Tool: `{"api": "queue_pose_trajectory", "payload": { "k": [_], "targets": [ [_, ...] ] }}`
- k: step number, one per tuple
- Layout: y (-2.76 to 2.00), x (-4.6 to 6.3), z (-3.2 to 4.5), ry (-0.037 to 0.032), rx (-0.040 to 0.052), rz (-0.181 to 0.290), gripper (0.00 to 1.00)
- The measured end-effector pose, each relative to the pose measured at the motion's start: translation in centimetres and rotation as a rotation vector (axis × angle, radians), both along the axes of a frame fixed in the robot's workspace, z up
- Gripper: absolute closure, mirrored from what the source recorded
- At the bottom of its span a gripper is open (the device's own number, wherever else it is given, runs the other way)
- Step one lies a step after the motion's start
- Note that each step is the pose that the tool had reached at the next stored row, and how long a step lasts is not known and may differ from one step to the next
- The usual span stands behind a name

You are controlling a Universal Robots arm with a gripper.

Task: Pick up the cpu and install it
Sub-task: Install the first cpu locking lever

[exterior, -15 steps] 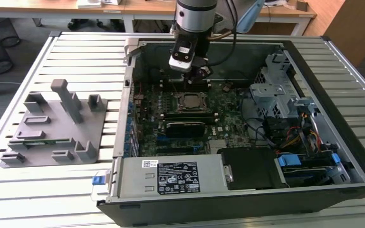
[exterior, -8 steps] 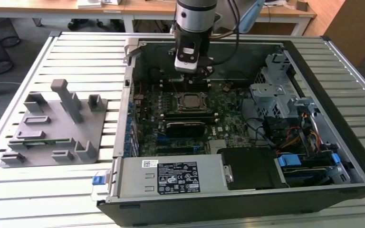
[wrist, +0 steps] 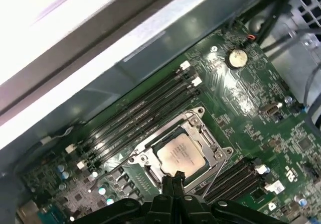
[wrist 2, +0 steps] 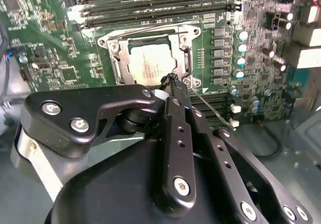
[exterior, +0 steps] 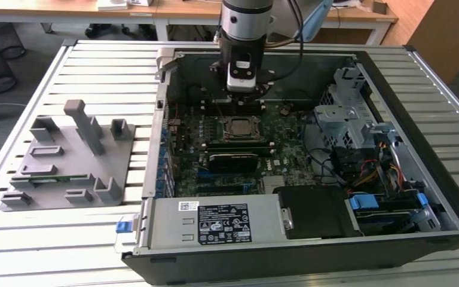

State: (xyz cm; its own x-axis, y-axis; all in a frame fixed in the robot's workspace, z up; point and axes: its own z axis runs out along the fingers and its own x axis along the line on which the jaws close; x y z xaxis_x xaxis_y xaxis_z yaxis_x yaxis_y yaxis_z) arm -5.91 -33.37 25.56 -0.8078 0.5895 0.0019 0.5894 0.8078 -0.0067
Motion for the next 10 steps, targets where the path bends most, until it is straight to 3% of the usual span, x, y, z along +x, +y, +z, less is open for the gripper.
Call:
{"api": "queue_pose_trajectory", "payload": {
  "k": [10],
  "targets": [
    [0.00,-0.26,-0.01,0.0001,-0.0008,0.148,0.89]
  ]
}}
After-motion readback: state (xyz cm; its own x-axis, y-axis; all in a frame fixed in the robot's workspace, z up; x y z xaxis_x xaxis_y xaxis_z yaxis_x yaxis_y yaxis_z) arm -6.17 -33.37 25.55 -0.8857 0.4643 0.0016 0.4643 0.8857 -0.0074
